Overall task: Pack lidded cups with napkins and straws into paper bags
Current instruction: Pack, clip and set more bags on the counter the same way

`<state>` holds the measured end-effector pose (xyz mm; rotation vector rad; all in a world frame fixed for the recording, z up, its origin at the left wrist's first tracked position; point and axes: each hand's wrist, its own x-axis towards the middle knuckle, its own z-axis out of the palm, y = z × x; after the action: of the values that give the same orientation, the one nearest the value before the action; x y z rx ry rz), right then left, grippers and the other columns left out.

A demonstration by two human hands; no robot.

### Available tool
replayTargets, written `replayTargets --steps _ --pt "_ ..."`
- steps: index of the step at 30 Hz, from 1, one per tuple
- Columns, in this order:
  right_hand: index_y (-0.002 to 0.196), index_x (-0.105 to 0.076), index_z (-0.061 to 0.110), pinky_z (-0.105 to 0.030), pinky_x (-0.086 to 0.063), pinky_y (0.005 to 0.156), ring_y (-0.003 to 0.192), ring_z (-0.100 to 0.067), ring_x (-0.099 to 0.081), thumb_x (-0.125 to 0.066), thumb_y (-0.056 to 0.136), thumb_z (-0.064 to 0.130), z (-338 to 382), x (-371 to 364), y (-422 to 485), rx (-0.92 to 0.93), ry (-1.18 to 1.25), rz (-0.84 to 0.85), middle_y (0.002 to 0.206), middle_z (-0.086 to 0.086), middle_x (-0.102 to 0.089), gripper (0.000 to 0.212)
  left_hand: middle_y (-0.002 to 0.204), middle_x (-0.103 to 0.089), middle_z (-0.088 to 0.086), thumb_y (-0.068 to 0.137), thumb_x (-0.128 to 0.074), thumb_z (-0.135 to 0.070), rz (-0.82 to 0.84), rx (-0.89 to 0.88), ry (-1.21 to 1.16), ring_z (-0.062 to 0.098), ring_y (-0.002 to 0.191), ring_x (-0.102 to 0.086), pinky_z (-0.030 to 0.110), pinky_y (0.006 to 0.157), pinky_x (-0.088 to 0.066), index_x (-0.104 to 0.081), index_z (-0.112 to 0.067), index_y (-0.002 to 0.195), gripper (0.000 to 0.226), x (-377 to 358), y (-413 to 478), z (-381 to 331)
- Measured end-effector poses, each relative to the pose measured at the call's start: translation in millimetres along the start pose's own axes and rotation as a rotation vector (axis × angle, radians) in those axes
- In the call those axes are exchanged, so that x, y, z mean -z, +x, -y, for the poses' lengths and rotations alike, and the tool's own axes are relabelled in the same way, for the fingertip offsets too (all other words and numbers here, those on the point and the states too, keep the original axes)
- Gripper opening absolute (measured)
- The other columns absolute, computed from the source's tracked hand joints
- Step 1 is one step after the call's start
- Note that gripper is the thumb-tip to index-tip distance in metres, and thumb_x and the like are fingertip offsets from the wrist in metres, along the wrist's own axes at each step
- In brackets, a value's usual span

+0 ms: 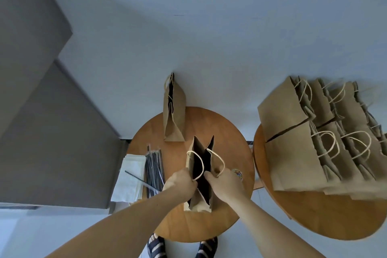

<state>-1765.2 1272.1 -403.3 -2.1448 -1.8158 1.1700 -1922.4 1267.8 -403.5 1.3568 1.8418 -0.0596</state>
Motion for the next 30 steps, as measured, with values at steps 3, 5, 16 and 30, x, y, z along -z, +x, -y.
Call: replayTargets --steps 3,5,16,30 --pt "0.084 -0.051 0.027 -0.019 -0.048 0.055 0.063 -0.008 -0.06 -0.057 0.095 0.041 -11.7 8.3 9.9 -0.006 -0.141 -0.107 0.071 0.013 -0.057 0.019 0.093 -0.066 0.0 0.096 -0.053 -0.029 -0.112 0.074 -0.006 0.019 0.082 -0.068 0.035 0.08 -0.06 -0.059 -0.019 0.11 0.018 1.4 7.7 14.9" --pt "0.086 -0.048 0.031 -0.015 -0.042 0.054 0.064 -0.008 -0.057 -0.058 0.094 0.041 -24.6 19.1 11.8 -0.001 -0.261 -0.139 0.073 0.016 -0.053 0.016 0.091 -0.066 -0.001 0.096 -0.049 -0.027 -0.206 0.131 0.005 0.018 0.08 -0.066 0.033 0.081 -0.058 -0.061 -0.018 0.108 0.019 10.5 11.6 31.3" --pt "0.107 -0.051 0.032 -0.023 -0.057 0.068 0.068 -0.008 -0.062 -0.05 0.092 0.057 -25.3 19.3 8.6 0.147 -0.292 -0.034 0.08 0.017 -0.06 0.03 0.096 -0.063 -0.005 0.087 -0.051 -0.055 -0.124 0.081 -0.132 0.014 0.075 -0.067 0.034 0.07 -0.061 -0.043 -0.026 0.125 0.048 -17.6 6.2 33.3" --pt "0.153 -0.026 0.026 -0.04 -0.035 0.115 0.144 -0.024 -0.031 -0.056 0.092 0.032 30.3 87.4 11.6 0.307 -0.315 0.137 0.159 0.002 -0.028 0.068 0.146 -0.044 0.005 0.077 -0.066 -0.049 -0.177 -0.225 0.48 0.028 0.129 -0.044 0.045 0.104 -0.043 -0.033 -0.023 0.146 0.08 107.2 -1.8 1.8"
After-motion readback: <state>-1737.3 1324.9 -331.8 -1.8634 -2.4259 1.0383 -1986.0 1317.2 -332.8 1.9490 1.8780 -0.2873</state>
